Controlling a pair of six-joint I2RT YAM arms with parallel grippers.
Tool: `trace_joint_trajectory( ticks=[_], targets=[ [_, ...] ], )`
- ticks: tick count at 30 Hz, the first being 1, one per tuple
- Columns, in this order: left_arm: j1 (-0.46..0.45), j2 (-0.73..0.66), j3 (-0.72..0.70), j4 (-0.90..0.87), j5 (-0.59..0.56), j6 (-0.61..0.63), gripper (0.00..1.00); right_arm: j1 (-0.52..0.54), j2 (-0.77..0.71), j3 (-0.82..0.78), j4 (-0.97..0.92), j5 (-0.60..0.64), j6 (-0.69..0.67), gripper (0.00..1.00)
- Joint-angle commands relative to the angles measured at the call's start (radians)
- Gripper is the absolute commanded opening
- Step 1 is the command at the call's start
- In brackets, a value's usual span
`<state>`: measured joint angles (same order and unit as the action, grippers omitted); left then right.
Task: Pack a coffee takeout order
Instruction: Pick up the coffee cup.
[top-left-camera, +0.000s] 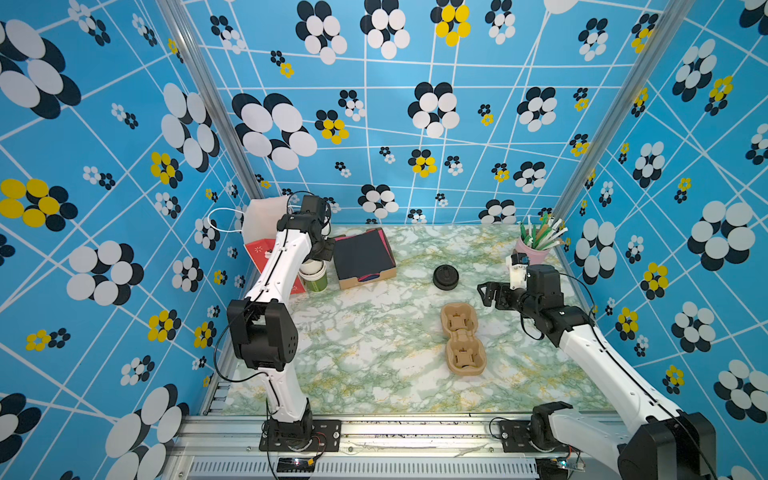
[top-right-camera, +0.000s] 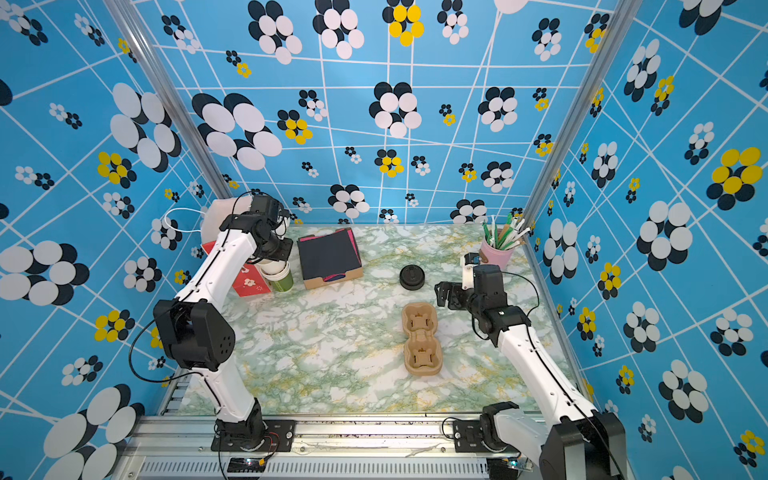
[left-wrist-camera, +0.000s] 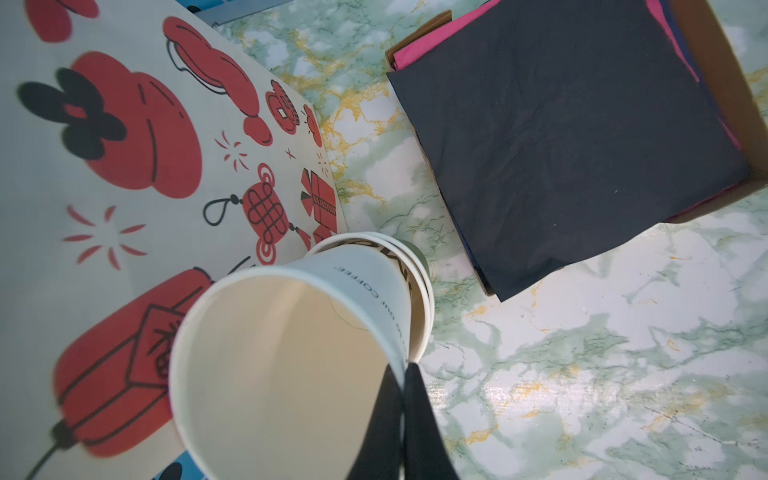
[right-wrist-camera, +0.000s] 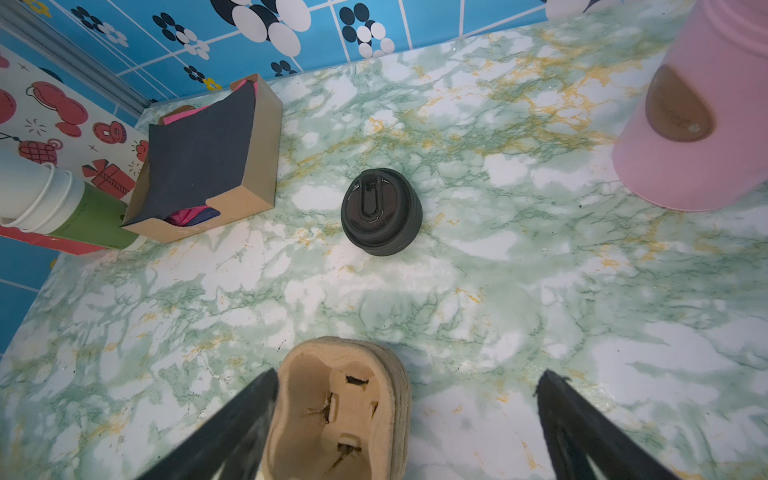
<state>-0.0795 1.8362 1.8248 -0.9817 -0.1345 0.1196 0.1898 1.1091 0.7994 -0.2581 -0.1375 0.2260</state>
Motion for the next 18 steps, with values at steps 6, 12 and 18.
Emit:
trace_joint_trajectory(
  ticks=[6, 12, 18],
  targets=[
    [-0.018, -0.071, 0.096, -0.101, -0.002, -0.015, 0.00, 0.009, 0.009, 0.037, -0.006, -0.013, 0.017, 0.99],
    [-0.058, -0.093, 0.182, -0.178, -0.017, -0.010, 0.00, 0.010, 0.011, 0.038, -0.004, -0.014, 0.021, 0.99],
    [-0.138, -0.137, 0.235, -0.242, -0.043, -0.019, 0.00, 0.011, 0.008, 0.040, -0.006, -0.014, 0.015, 0.99]
  ],
)
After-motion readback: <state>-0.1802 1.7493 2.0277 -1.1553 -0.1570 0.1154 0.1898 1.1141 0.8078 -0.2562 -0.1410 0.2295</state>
